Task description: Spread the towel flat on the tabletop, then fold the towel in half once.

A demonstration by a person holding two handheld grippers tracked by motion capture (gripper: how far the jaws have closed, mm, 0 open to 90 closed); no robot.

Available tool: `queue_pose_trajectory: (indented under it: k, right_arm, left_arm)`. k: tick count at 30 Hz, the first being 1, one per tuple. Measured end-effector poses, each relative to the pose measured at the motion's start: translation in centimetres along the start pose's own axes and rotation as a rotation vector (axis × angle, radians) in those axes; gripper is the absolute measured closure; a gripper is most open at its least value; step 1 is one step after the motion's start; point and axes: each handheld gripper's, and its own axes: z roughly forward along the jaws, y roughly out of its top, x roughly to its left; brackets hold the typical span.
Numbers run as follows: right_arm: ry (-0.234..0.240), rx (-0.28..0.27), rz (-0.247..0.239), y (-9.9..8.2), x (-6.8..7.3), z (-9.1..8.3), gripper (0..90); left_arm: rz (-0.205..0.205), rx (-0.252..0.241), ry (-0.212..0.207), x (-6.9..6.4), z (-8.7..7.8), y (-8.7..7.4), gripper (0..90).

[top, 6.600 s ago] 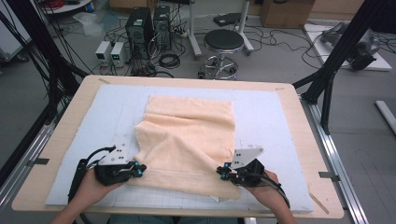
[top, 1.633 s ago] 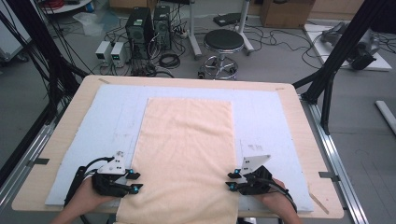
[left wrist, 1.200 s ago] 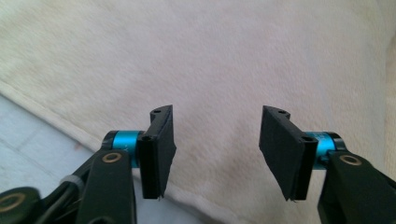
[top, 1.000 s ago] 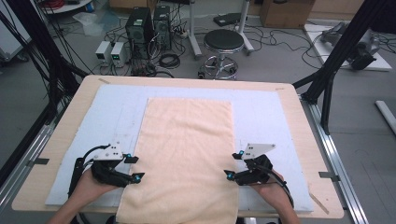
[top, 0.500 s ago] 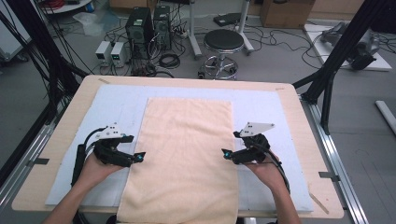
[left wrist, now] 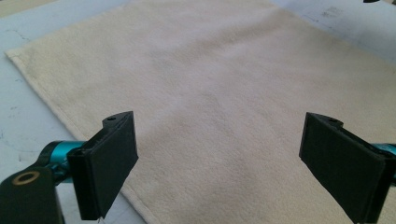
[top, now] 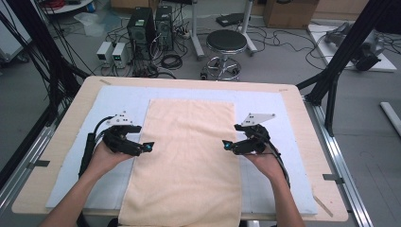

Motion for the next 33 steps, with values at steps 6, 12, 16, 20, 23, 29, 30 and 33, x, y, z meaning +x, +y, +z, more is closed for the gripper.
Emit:
queue_pose_trajectory:
  k: [6, 12, 16, 20, 23, 29, 30, 33]
  right_arm:
    - [0.013, 0.014, -0.008, 0.3, -0.2, 0.5, 19.0]
    - [0.021, 0.020, -0.020, 1.1, -0.5, 0.8, 19.0]
    - [0.024, 0.028, -0.014, 1.6, -1.3, 1.0, 19.0]
    - [0.009, 0.040, 0.001, 2.2, -2.5, 1.3, 19.0]
    - [-0.010, 0.045, 0.000, 2.9, -3.6, 1.4, 19.0]
    - [-0.034, 0.026, 0.037, 3.2, -5.6, 2.3, 19.5]
    - [-0.027, 0.040, 0.048, 3.0, -5.9, 2.8, 19.5]
    - [-0.035, 0.087, 0.064, 2.3, -6.5, 4.1, 21.5]
  left_arm:
    - [0.011, -0.001, -0.007, 0.4, 0.3, 0.5, 11.8]
    - [-0.024, 0.003, -0.009, 1.3, 1.0, 0.5, 12.0]
    - [-0.051, 0.003, -0.011, 2.3, 1.5, 1.2, 12.3]
    - [-0.063, -0.002, -0.007, 3.2, 2.0, 2.1, 13.6]
    - [-0.068, 0.008, -0.002, 3.7, 2.4, 2.8, 15.4]
    - [-0.050, -0.030, 0.023, 4.6, 3.9, 3.2, 19.3]
    - [-0.055, -0.029, 0.027, 4.9, 4.2, 3.0, 20.4]
    - [-0.054, 0.004, 0.060, 5.6, 5.3, 2.4, 23.7]
